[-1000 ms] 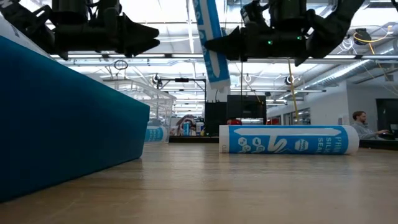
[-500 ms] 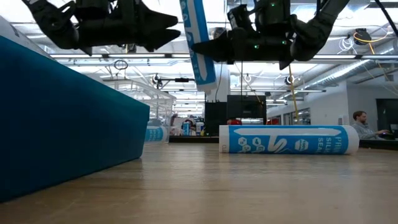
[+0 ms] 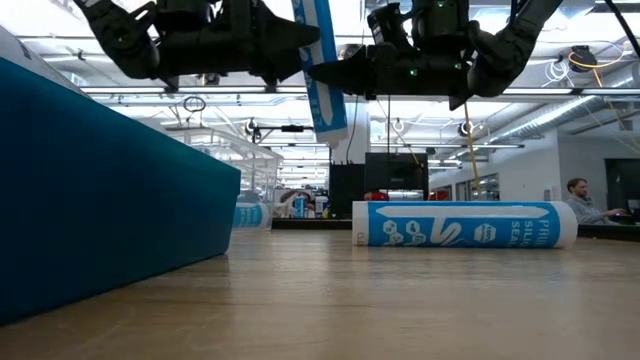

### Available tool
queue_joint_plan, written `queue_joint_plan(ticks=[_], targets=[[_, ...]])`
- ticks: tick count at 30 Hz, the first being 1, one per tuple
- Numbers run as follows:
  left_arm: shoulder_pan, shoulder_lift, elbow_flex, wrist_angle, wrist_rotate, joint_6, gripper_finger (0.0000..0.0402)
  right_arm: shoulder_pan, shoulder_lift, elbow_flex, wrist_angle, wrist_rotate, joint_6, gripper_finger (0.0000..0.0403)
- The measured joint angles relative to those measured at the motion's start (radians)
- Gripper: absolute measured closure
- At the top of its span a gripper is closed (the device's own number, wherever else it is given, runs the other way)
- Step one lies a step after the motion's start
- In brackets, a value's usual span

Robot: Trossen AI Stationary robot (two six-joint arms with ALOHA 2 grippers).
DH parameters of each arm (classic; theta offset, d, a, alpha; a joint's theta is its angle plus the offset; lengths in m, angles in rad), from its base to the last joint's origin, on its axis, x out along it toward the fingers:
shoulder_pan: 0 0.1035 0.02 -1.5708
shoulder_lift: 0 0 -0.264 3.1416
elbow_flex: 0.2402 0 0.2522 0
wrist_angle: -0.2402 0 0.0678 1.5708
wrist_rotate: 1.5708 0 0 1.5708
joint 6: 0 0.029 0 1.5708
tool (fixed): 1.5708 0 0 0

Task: Pick & place silicon tubes, Sealant and Lysol wipes
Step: Put the bottom blue sealant into the white bin

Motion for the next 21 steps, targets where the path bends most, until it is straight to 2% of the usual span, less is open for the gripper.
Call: queue_joint_plan(ticks=[9,21], targets=[[-0.022,0.033,0.069,-0.059,0.000,0.016,0.0050,0.000,0.000,0.000,-0.012,-0.001,-0.012,0.0196],[-0.023,0.033,0.083,-0.075,-0.010,0.002,0.0050,0.001,0.000,0.000,-0.016,-0.027,-0.011,0.0196]])
